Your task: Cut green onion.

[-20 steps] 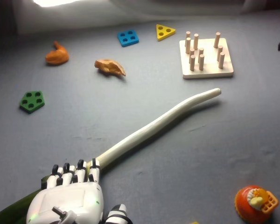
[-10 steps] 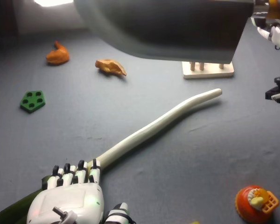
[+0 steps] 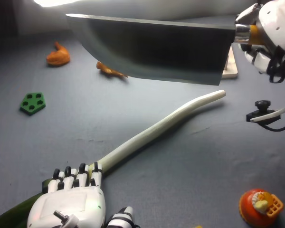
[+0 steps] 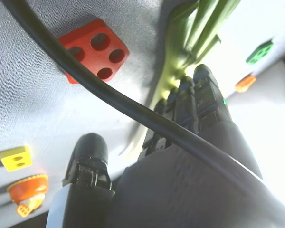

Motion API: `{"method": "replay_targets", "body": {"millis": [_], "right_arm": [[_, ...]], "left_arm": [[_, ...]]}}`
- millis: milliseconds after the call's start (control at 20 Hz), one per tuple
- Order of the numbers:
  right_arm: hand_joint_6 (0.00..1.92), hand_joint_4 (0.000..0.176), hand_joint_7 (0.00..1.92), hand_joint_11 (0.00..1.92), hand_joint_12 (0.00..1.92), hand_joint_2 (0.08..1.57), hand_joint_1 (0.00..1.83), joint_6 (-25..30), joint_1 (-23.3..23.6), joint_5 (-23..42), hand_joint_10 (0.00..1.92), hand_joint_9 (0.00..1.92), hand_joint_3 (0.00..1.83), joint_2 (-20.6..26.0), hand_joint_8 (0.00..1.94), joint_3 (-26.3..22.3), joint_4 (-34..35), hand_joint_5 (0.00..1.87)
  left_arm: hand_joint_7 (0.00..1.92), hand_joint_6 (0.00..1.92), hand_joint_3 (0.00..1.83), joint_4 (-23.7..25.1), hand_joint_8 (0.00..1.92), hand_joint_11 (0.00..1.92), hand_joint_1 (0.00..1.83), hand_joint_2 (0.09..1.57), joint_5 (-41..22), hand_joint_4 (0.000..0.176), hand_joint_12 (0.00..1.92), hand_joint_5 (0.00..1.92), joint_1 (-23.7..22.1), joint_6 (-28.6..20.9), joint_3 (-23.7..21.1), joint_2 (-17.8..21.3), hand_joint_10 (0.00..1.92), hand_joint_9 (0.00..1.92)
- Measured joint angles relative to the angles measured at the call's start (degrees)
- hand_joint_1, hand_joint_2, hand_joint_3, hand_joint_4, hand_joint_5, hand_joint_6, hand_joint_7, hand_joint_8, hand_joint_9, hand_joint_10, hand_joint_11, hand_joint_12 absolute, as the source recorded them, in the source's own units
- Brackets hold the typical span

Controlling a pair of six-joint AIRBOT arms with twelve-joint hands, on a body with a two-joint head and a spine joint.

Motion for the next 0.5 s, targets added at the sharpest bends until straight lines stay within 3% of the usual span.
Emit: {"method": "replay_targets", "body": {"millis": [300,400,500], "right_arm": [[1.85,0.175,1.55,1.69,1.92,1.31,1.53,-1.7,-1.4,1.8,1.92,1.62,0.00,-3.1,1.94,-0.1,1.4,1.13],[1.92,0.176,1.55,1.68,1.92,1.30,1.53,-2.7,-1.9,2.2,1.92,1.61,0.00,-3.3,1.94,-0.9,0.8,1.29],[1.92,0.176,1.54,1.68,1.92,1.31,1.53,-3.0,-2.7,2.4,1.92,1.60,0.00,-3.8,1.94,-1.0,1.0,1.23]], "left_arm": [[0.00,0.00,0.00,0.0,0.00,0.00,0.00,1.43,0.0,0.000,0.00,0.00,0.0,0.0,0.0,0.0,0.00,0.00],[0.00,0.00,0.00,-0.1,0.00,0.00,0.00,1.43,0.0,0.000,0.00,0.00,-0.1,0.0,0.0,0.0,0.00,0.00],[0.01,0.00,0.00,-0.2,0.00,0.00,0.02,1.42,-0.1,0.000,0.00,0.01,-0.2,0.0,0.0,0.0,0.00,0.00]]}}
